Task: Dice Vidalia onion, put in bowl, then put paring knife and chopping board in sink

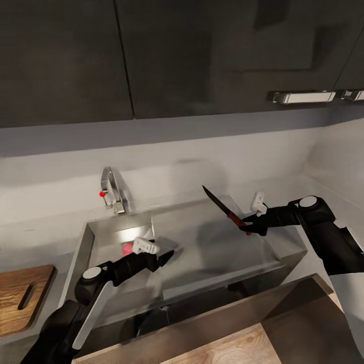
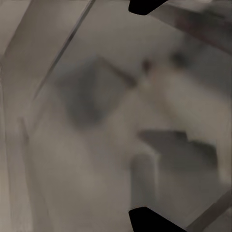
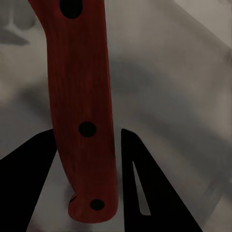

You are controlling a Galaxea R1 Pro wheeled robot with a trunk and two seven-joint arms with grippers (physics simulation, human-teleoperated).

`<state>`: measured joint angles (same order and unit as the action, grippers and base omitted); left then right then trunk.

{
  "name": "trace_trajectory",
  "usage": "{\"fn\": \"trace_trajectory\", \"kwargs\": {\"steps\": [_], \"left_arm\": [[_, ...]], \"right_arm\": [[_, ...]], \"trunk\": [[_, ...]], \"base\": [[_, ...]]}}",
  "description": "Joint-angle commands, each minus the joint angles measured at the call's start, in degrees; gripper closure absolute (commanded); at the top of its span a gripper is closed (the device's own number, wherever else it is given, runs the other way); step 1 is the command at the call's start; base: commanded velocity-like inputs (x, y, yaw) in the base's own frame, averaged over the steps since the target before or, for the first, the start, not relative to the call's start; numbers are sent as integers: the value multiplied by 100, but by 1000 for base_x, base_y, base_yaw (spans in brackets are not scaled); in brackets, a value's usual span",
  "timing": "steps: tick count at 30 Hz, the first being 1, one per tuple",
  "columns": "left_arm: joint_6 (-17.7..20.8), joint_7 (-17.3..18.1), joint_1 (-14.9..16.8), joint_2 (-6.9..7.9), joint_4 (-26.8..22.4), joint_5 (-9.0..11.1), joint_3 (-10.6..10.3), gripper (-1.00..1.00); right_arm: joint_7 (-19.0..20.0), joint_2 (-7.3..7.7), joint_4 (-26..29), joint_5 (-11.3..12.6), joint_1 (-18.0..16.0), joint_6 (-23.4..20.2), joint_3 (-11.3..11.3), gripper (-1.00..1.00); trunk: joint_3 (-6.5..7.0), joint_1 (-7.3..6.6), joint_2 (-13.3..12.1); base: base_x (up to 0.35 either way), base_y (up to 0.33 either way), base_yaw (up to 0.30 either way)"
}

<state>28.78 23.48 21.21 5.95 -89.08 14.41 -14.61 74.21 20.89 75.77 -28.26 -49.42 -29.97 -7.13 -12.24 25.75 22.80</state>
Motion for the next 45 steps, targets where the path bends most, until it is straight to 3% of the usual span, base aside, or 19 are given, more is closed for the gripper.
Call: {"fn": "trace_trajectory", "kwargs": {"steps": [1, 10, 20, 22, 25, 33, 37, 40, 43, 45], "left_arm": [[49, -10, 6, 3, -5, 53, 8, -100], [49, -10, 6, 3, -2, 53, 28, -100], [49, -10, 6, -6, 46, 53, 18, -100], [58, -10, 6, 6, 51, 53, 106, -100], [370, -7, 6, 8, 49, 53, 353, -100], [1124, -6, 92, -49, 14, 37, 469, -100], [1659, -6, 428, -71, 146, 29, 475, -100], [1823, -19, 761, -137, 468, 19, 476, -100], [1875, -121, 1242, -270, 1120, 9, 475, -100], [1875, -319, 1702, -371, 1820, 4, 471, -100]], "right_arm": [[24, 3, 8, -22, -7, -54, -7, 100], [24, 3, 8, -22, -7, -61, -7, 100], [24, -9, 8, -22, -7, -61, -7, 100], [24, -13, 8, -22, -7, -61, -7, 100], [24, -14, 8, -22, -7, -61, -7, 100], [24, -14, 8, -22, -7, -61, -7, 100], [24, -14, 8, -21, -7, -60, -7, 100], [24, -14, 8, -21, -7, -61, -7, 100], [24, -14, 8, -21, -7, -61, -7, 100], [24, -14, 8, -20, -7, -59, -6, 100]], "trunk": [[-13, 3, 12], [-15, 3, 12], [-15, 3, 12], [-15, 3, 12], [-15, 3, 12], [-15, 3, 12], [-15, 3, 12], [-15, 3, 12], [-15, 3, 12], [-15, 3, 12]], "base": [[0, 4, 30], [0, 1, 34], [0, 0, 261], [0, 0, 292], [0, 0, 293], [0, 0, 161], [0, 0, 17], [0, 0, 4], [0, 0, 1], [0, 0, 0]]}}
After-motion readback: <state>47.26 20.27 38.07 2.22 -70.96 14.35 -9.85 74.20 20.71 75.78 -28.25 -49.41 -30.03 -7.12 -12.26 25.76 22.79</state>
